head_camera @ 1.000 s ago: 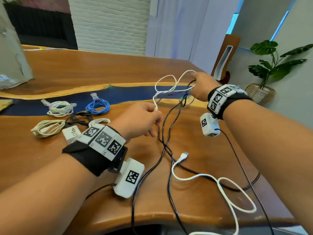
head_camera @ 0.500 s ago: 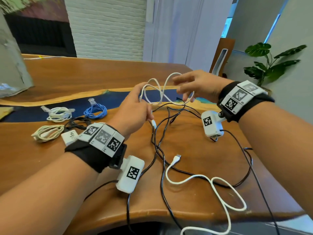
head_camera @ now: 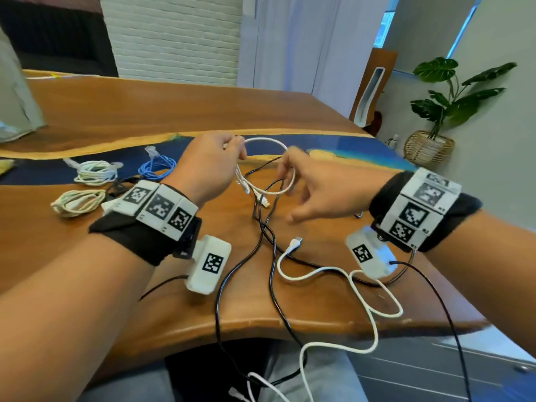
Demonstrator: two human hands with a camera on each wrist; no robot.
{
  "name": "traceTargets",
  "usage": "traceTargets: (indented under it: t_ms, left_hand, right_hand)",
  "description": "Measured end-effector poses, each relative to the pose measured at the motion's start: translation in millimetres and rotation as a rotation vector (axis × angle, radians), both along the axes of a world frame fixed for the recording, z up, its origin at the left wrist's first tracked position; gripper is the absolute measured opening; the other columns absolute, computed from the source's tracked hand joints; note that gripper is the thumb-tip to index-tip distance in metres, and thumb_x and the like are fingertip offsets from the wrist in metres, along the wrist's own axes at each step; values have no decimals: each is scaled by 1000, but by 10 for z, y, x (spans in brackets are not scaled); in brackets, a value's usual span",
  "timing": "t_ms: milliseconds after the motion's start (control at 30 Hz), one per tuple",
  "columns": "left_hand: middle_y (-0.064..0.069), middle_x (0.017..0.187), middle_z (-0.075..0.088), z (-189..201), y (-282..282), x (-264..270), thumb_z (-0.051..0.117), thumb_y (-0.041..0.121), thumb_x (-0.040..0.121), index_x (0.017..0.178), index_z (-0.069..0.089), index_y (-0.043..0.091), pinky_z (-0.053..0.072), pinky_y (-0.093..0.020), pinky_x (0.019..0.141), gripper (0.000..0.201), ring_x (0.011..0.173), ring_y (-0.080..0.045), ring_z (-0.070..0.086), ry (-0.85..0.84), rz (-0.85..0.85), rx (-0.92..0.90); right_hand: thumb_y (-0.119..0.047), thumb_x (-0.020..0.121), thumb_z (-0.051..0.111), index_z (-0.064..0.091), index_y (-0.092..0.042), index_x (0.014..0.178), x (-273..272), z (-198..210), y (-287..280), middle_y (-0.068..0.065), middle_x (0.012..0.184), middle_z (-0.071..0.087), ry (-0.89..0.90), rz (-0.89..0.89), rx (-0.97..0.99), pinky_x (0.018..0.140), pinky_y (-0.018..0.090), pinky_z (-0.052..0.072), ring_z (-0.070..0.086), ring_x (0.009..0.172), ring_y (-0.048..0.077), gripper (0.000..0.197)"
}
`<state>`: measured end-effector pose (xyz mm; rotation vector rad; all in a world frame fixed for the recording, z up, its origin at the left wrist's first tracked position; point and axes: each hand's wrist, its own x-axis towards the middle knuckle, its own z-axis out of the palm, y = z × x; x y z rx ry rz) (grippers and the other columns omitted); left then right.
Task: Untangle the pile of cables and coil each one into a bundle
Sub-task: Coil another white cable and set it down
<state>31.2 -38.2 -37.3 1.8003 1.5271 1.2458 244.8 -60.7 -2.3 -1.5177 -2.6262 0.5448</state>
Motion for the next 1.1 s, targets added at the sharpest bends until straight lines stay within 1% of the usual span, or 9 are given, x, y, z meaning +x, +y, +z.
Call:
traceTargets:
  t_ms: [100, 267, 400, 567, 667, 800, 867, 933, 1100]
  left_hand:
    - [6, 47, 38, -18, -43, -35, 44, 33, 106, 78, 65, 17, 26, -29, 49, 39, 41, -15, 33, 33, -5, -26]
    - [10, 35, 40, -66, -143, 25, 44, 30, 107, 80, 65, 14, 25, -24, 37, 38, 32, -7, 31, 126, -47, -69]
    - [11, 36, 37, -65, -163, -8, 44, 30, 106, 78, 64, 15, 27, -27, 45, 38, 34, -7, 29, 83, -58, -103]
    - [5, 48, 39, -86, -137, -68, 45, 29, 104, 76, 63, 14, 28, -30, 51, 37, 46, -17, 33, 20, -49, -136]
    - [3, 51, 39, -121, -90, -98, 45, 31, 104, 75, 61, 16, 28, -32, 51, 36, 49, -20, 34, 4, -34, -149]
    - [-1, 62, 45, -147, 15, -54, 46, 31, 102, 80, 61, 18, 29, -31, 51, 30, 54, -21, 39, -8, -33, -176]
    - [-1, 68, 48, -137, 71, 18, 47, 36, 104, 86, 61, 18, 33, -31, 53, 29, 56, -22, 43, -1, -48, -193]
    - [1, 70, 49, -120, 120, 107, 50, 43, 104, 94, 59, 16, 40, -34, 59, 30, 59, -22, 48, 37, -68, -221]
    - [-3, 74, 56, -22, 306, 274, 60, 41, 100, 104, 54, 16, 56, -40, 65, 26, 62, -22, 56, 36, -117, -301]
  right_hand:
    - [-43, 75, 88, 35, -40, 129, 62, -197, -92, -11, 102, 67, -291, 25, -118, 70, 28, 51, 64, 85, 7, 76]
    - [-34, 70, 92, 15, -47, 146, 37, -457, -200, -5, 87, 63, -440, 63, -196, 67, 31, 50, 60, 80, 10, 109]
    - [-13, 84, 77, 25, -39, 146, 16, -528, -157, -3, 84, 62, -401, 52, -120, 66, 37, 55, 61, 79, 16, 86]
    - [-14, 84, 77, 30, -36, 142, -29, -499, 66, -1, 88, 61, -443, -10, -76, 57, 29, 49, 61, 76, 16, 78]
    - [-13, 89, 69, 40, -30, 137, -47, -370, 386, -5, 86, 57, -481, -72, 132, 55, 28, 45, 59, 75, 15, 59]
    - [-6, 94, 61, 67, -23, 107, -125, -26, 886, -3, 96, 65, -403, -151, 258, 53, 25, 43, 64, 76, 18, 22]
    - [1, 90, 66, 72, -19, 100, -190, 115, 1082, 1, 96, 69, -350, -203, 222, 45, 24, 44, 71, 69, 20, 23]
    - [5, 84, 72, 76, -17, 105, -255, 193, 1242, 6, 101, 73, -309, -227, 299, 54, 25, 46, 70, 81, 24, 31]
    - [5, 93, 54, 78, -16, 112, -290, 270, 1588, 12, 111, 73, -161, -297, 556, 77, 31, 47, 67, 99, 31, 37]
